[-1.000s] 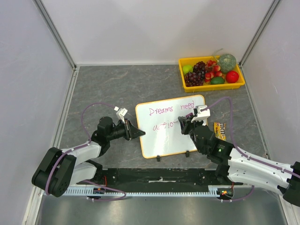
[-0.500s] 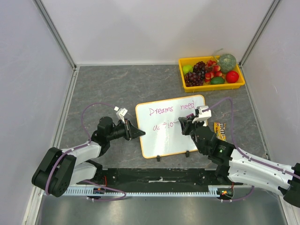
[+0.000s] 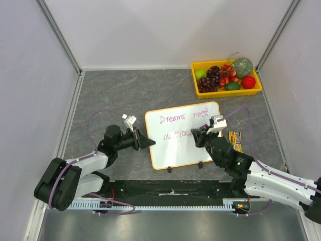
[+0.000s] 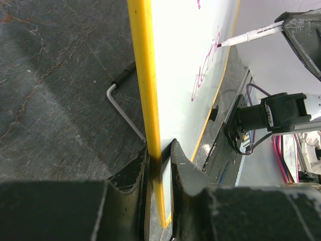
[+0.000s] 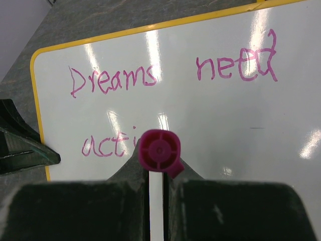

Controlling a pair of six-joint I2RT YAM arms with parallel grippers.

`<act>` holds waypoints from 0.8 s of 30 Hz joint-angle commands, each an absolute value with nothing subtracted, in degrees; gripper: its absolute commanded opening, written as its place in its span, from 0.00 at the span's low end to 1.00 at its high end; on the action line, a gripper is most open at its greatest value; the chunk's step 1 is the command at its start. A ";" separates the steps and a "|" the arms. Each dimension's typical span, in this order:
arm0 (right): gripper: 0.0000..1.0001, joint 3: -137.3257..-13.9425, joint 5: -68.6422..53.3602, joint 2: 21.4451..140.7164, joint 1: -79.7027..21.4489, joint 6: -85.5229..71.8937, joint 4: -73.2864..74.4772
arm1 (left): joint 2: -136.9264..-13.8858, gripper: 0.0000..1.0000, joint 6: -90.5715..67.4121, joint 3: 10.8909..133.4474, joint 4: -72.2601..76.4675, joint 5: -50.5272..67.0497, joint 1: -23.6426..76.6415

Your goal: Write a sentence on the whiteboard

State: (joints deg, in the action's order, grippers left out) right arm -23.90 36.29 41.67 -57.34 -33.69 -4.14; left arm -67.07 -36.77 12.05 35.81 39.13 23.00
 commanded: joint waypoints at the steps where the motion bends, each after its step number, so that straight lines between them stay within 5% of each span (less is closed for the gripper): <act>1: 0.00 -22.59 35.68 41.92 -56.95 -34.54 -0.17 | -67.33 0.02 -31.11 12.04 32.69 34.63 23.20; 24: 0.00 -28.04 41.39 45.53 -56.95 -30.67 -3.60 | -67.24 0.02 -31.11 12.13 32.70 34.63 23.12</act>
